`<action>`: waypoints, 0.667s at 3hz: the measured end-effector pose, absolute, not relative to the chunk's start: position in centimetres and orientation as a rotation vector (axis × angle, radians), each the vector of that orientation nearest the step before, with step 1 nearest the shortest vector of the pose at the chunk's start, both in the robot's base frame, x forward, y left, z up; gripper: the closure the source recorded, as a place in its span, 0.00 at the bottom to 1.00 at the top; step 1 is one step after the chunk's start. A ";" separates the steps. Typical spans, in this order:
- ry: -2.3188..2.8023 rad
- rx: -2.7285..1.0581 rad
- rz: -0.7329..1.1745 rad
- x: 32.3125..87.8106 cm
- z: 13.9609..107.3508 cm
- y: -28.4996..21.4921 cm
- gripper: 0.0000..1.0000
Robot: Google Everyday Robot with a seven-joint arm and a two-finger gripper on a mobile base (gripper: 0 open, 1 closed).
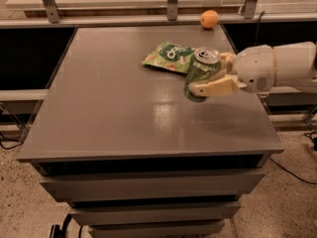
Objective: Move green can near green rice chip bag
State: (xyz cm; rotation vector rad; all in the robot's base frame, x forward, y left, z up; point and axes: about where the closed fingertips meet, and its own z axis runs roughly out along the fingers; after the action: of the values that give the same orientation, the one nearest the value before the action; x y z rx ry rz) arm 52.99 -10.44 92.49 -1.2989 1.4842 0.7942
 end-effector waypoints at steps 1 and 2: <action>1.464 -1.337 0.798 55.2 92.7 -7.9 1.00; 1.464 -1.357 0.797 57.0 92.3 -5.6 0.82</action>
Offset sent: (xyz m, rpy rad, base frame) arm 0.0641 0.0698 -0.0070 -0.0414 -0.0133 0.0453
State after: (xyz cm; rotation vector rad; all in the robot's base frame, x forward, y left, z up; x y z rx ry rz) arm 57.00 -5.65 92.33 -1.3571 1.4640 0.7968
